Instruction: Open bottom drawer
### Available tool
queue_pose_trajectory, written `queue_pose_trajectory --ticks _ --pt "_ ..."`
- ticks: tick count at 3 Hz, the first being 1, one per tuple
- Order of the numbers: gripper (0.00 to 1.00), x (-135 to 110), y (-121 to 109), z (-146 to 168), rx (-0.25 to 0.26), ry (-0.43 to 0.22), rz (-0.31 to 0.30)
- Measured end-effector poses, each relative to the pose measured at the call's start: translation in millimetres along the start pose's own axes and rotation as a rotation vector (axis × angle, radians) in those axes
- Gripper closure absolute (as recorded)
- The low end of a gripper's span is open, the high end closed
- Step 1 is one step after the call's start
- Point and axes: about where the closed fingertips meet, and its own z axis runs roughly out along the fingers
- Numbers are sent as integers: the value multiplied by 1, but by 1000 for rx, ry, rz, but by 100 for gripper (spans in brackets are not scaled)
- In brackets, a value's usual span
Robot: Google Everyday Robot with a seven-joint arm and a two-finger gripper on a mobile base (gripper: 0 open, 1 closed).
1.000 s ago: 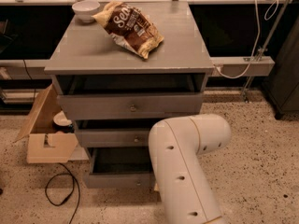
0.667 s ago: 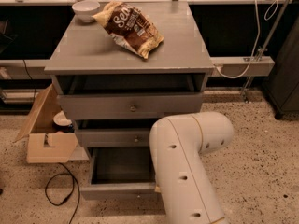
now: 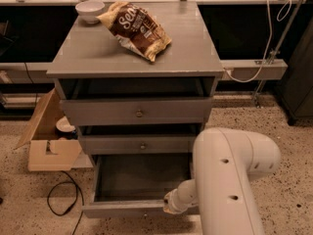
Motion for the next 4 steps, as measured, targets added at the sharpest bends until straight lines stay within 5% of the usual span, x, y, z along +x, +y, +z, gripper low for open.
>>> queue_pose_trajectory --ticks 1,3,4 --pt "82 10 -3 -5 25 -10 31" --pt "20 8 -2 -4 20 -8 27" --pt "0 8 -2 -4 20 -8 27"
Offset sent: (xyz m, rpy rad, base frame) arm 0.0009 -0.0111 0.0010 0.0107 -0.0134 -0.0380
